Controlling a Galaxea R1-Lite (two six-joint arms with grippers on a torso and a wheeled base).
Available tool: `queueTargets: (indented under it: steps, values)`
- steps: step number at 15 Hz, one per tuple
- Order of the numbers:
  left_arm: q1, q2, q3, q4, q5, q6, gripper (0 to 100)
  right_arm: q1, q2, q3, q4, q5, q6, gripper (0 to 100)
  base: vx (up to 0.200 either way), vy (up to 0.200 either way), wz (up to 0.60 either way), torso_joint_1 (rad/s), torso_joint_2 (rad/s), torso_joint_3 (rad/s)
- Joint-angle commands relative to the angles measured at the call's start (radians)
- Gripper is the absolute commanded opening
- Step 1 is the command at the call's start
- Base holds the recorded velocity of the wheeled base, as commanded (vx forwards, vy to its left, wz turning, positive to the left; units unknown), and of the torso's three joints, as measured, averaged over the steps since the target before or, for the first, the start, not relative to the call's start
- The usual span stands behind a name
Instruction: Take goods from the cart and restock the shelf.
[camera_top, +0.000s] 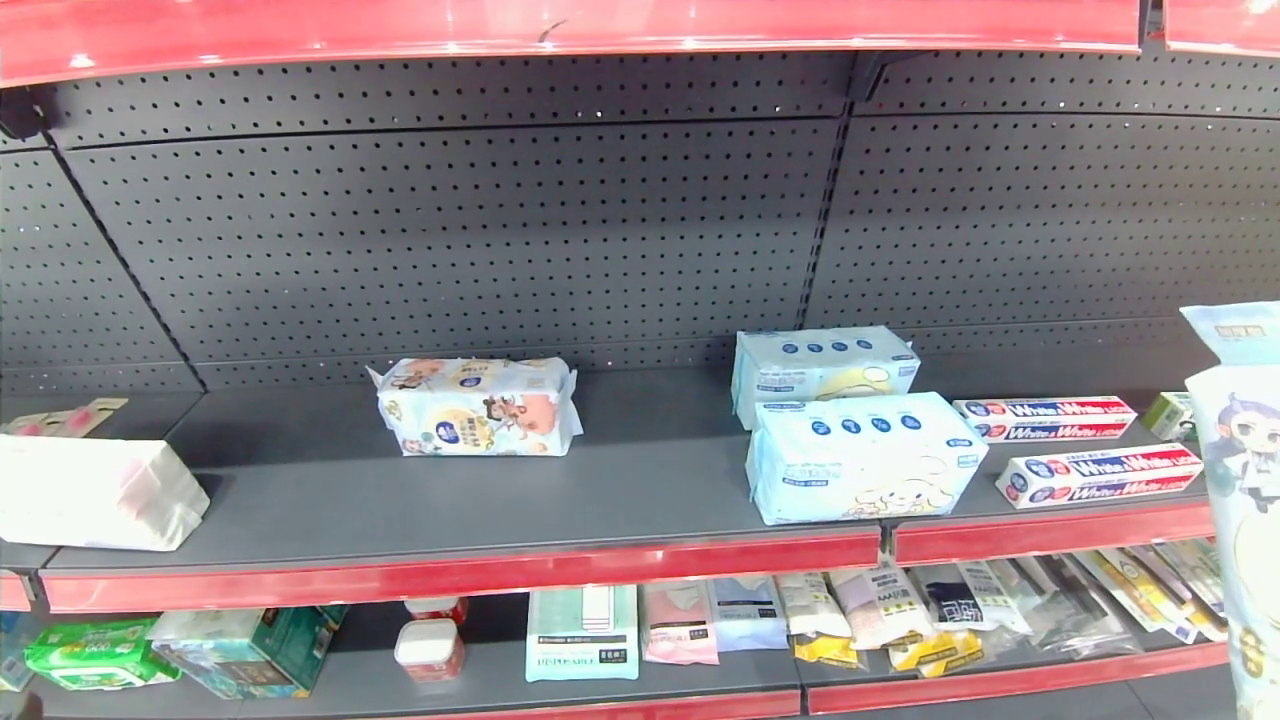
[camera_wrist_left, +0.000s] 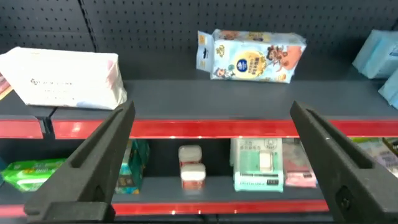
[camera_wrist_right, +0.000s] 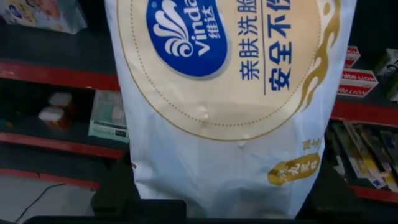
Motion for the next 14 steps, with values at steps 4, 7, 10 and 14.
queueTargets:
  steps: [4,7,10,14]
  values:
    - [0.072,0.765,-0.126,-0.173,0.171,0.098,100,0.026,0.041,-0.009,-0.007,0.049,0.043,0,0.000,0.000,0.00,0.000,0.00,0.000]
    - [0.092,0.888,-0.146,-0.196,-0.136,0.211,100,0.029,0.080,-0.035,-0.005,0.043,0.041,0,0.000,0.000,0.00,0.000,0.00,0.000]
    - [0.276,1.190,-0.322,-0.290,-0.338,0.394,100,0.020,0.126,-0.037,-0.005,0.040,0.040,0,0.000,0.000,0.00,0.000,0.00,0.000]
    - [0.322,1.440,-0.598,-0.291,-0.558,0.474,100,0.017,0.169,-0.038,-0.005,0.028,0.040,0,0.000,0.000,0.00,0.000,0.00,0.000]
